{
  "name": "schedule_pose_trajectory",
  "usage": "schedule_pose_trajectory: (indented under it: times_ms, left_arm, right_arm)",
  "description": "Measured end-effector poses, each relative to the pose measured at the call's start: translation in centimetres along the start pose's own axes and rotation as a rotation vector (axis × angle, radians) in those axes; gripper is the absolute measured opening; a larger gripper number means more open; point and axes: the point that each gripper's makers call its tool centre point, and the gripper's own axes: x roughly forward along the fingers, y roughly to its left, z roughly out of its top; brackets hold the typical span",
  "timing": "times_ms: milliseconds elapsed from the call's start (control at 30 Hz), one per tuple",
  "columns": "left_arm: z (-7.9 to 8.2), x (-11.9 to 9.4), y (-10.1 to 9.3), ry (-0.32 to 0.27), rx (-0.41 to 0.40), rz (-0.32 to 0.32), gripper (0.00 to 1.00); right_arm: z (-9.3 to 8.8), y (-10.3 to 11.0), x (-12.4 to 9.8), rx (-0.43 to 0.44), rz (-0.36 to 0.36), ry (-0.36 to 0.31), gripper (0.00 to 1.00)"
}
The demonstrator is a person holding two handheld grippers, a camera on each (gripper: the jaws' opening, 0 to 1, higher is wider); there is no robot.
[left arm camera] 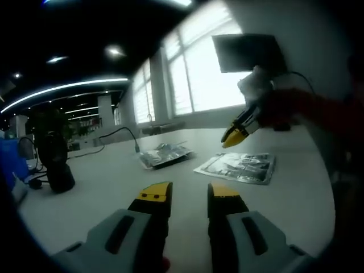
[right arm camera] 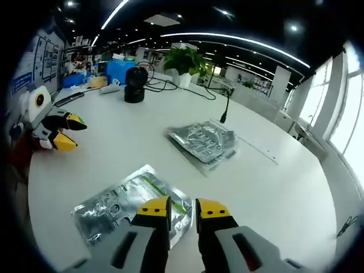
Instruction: Clip sheet goods on table flip sheet goods clip sheet goods scan sheet goods put sheet goods back to table
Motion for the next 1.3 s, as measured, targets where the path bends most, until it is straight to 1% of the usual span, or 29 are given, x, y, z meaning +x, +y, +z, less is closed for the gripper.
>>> schedule_pose_trajectory:
  times_ms: [33, 100, 167, 267, 333, 467, 567, 667, 733, 767, 800, 867, 900, 967, 1033, 1133, 1233, 1300]
  left_arm:
    - [0.1, 0.0, 0.0, -0.003, -0.005, -0.003, 0.18]
    - [0.1, -0.1, -0.1, -0.009, -0.018, -0.009, 0.18]
    - [0.2, -0.2, -0.1, -0.016, -0.036, -0.016, 0.17]
    - [0.3, -0.4, 0.4, -0.024, -0.051, 0.002, 0.17]
    - [0.1, -0.5, 0.6, -0.019, -0.078, 0.008, 0.17]
    - [0.1, -0.2, 0.3, -0.018, -0.069, 0.0, 0.17]
    - [0.0, -0.1, 0.2, -0.013, -0.062, -0.002, 0.17]
    - [0.0, -0.2, 0.2, -0.014, -0.063, -0.002, 0.17]
    - [0.0, -0.2, 0.1, -0.013, -0.063, -0.002, 0.17]
    - [0.0, -0.2, 0.1, -0.011, -0.06, -0.002, 0.17]
    - [0.0, -0.2, 0.1, -0.009, -0.056, -0.003, 0.17]
    - [-0.1, -0.2, 0.0, -0.006, -0.049, -0.003, 0.17]
    - [-0.1, -0.2, 0.0, -0.005, -0.048, -0.004, 0.17]
    - [-0.1, -0.2, 0.0, -0.003, -0.045, -0.005, 0.17]
    - [-0.1, -0.2, 0.0, -0.001, -0.043, -0.004, 0.17]
    - [-0.1, -0.2, 0.0, -0.001, -0.043, -0.001, 0.17]
    - [-0.1, -0.2, 0.0, 0.0, -0.044, 0.001, 0.17]
    - [-0.2, -0.2, 0.0, 0.002, -0.042, 0.001, 0.17]
  right_arm:
    - [-0.1, -0.1, 0.2, 0.005, 0.001, 0.009, 0.15]
    - [-0.6, -0.4, 0.6, -0.02, -0.002, 0.035, 0.15]
    - [-0.8, -0.5, 0.9, -0.011, 0.0, 0.044, 0.15]
    - [-0.9, -0.4, 1.1, 0.007, 0.012, 0.048, 0.16]
    - [-1.2, -0.3, 1.4, 0.021, 0.02, 0.056, 0.16]
    - [-1.7, -0.3, 1.9, 0.042, 0.034, 0.065, 0.2]
    - [-1.5, -0.3, 2.0, 0.082, 0.043, 0.049, 0.2]
    - [-1.2, -0.1, 2.0, 0.173, 0.075, 0.029, 0.23]
    - [-1.5, -0.2, 2.1, 0.183, 0.08, 0.038, 0.24]
    - [-1.8, -0.3, 2.1, 0.19, 0.078, 0.051, 0.24]
    - [-2.1, -0.4, 2.2, 0.178, 0.071, 0.07, 0.25]
    - [-3.3, -0.9, 2.3, 0.115, 0.034, 0.129, 0.27]
    - [-3.2, -0.5, 2.4, 0.115, 0.044, 0.115, 0.26]
    - [-3.2, -0.3, 2.4, 0.129, 0.061, 0.106, 0.23]
    - [-3.2, -0.2, 2.3, 0.138, 0.067, 0.096, 0.22]
    - [-3.3, -0.4, 2.4, 0.157, 0.07, 0.093, 0.23]
    - [-3.4, -0.6, 2.4, 0.167, 0.069, 0.087, 0.26]
    - [-3.5, -0.7, 2.5, 0.18, 0.079, 0.08, 0.27]
